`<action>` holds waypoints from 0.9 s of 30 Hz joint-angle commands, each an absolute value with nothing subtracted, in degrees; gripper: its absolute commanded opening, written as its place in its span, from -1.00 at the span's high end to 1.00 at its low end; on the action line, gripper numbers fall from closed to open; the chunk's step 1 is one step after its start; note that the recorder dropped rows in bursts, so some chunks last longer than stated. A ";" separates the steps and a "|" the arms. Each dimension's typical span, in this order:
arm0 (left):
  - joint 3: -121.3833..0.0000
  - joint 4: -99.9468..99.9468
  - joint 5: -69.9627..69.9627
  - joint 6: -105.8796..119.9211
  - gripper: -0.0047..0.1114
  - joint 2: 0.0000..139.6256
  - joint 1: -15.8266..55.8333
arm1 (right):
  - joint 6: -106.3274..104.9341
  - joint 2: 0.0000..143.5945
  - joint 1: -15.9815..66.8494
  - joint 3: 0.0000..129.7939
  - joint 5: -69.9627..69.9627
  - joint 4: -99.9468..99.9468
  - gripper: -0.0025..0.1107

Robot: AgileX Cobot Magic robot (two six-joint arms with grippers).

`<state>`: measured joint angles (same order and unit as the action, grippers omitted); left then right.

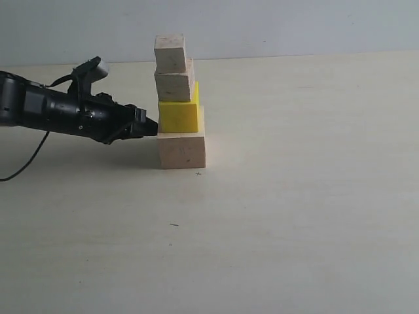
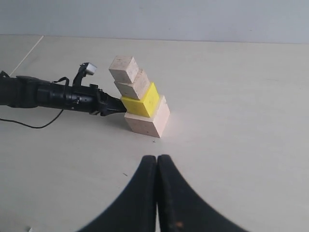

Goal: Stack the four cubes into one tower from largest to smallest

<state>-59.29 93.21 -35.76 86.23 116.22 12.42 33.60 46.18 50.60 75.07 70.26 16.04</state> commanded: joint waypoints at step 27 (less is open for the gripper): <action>-59.16 72.48 -48.94 64.15 0.92 86.36 3.28 | 41.15 75.92 38.17 74.20 47.90 24.54 0.96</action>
<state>-59.29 72.80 -49.46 65.22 88.46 3.40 39.97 73.94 42.05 71.97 49.83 22.24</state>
